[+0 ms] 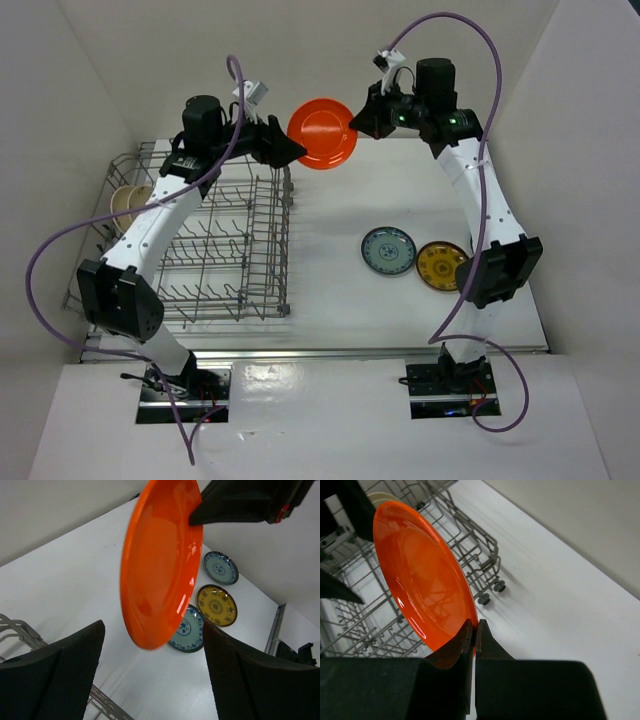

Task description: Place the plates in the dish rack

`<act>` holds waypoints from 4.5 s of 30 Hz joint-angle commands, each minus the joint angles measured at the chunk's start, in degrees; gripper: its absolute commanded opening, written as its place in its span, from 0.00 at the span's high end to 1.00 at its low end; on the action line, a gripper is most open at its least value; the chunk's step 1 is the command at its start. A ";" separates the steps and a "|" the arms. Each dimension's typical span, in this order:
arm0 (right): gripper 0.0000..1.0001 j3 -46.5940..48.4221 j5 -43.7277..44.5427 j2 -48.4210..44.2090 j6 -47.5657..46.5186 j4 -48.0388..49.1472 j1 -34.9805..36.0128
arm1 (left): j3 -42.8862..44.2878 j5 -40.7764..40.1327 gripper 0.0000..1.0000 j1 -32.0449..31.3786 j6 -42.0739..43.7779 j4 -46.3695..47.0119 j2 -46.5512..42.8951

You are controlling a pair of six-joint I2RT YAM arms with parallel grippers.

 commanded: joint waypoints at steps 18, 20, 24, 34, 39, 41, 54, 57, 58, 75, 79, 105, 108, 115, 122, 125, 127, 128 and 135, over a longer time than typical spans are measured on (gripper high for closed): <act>0.00 -18.95 0.82 -11.26 2.30 11.14 2.62 | 6.41 -19.16 1.00 0.91 9.27 -10.75 -6.10; 0.00 -25.89 0.83 -14.43 4.15 15.54 1.39 | 6.41 -22.50 1.00 3.02 9.28 -14.43 -10.14; 0.00 -34.42 -0.66 -16.55 3.38 19.76 -2.30 | 4.83 -37.85 1.00 7.85 10.51 -21.02 -17.00; 0.00 -36.18 1.37 -3.54 -8.39 13.78 -2.84 | -9.13 -48.36 1.00 19.80 14.03 -28.77 -25.45; 0.00 -36.21 -0.74 0.58 -13.85 11.88 -2.84 | -13.63 -47.66 1.00 25.52 13.41 -27.13 -24.84; 0.00 -34.54 -0.75 2.86 -14.47 10.37 -2.84 | -13.63 -47.66 1.00 27.89 13.41 -26.41 -23.70; 0.00 -30.75 0.83 6.56 -15.00 7.47 -3.36 | -13.63 -42.40 1.00 35.28 22.89 -19.47 -11.75; 0.00 -30.75 0.83 6.57 -15.00 6.94 -3.36 | -13.11 -37.31 1.00 36.78 25.00 -19.46 -10.43; 0.00 -30.23 1.44 7.18 -15.00 6.94 -3.36 | -13.11 -36.68 1.00 36.78 25.53 -18.42 -9.90; 0.00 -28.20 -1.98 10.35 -17.20 5.44 -3.36 | -12.67 -35.54 1.00 37.31 28.70 -16.83 0.38; 0.00 -27.42 0.21 10.35 -20.62 4.57 -4.41 | -12.67 -35.53 1.00 37.31 28.17 -17.88 2.32; 0.00 -26.79 -10.50 14.47 -31.26 -7.04 -15.66 | -3.71 -43.50 0.14 30.64 22.46 -30.80 4.00; 0.00 -27.41 -11.03 15.96 -32.84 -8.79 -16.28 | 1.12 -47.21 0.03 28.70 21.41 -34.56 3.99; 0.08 -28.55 -15.25 18.96 -34.25 -12.92 -23.04 | 6.58 -49.25 0.00 23.34 19.04 -33.71 -3.45; 0.16 -37.33 -15.25 12.72 -28.01 -8.10 -23.84 | 2.72 -43.80 0.00 23.34 17.37 -24.93 -14.01; 0.16 -39.36 -14.73 11.14 -24.33 -6.25 -23.84 | 1.22 -39.06 0.00 23.34 15.26 -22.02 -16.04; 0.17 -40.06 -14.72 11.14 -23.45 -6.25 -22.18 | 1.22 -35.72 0.00 23.34 14.56 -20.87 -16.05; 0.17 -41.46 -13.77 11.14 -22.14 -5.03 -21.39 | 1.22 -35.71 0.00 23.34 13.86 -20.87 -16.05; 0.25 -46.21 -6.13 15.96 -15.98 -1.24 -16.47 | 1.83 -31.93 0.00 22.81 12.62 -21.48 -14.90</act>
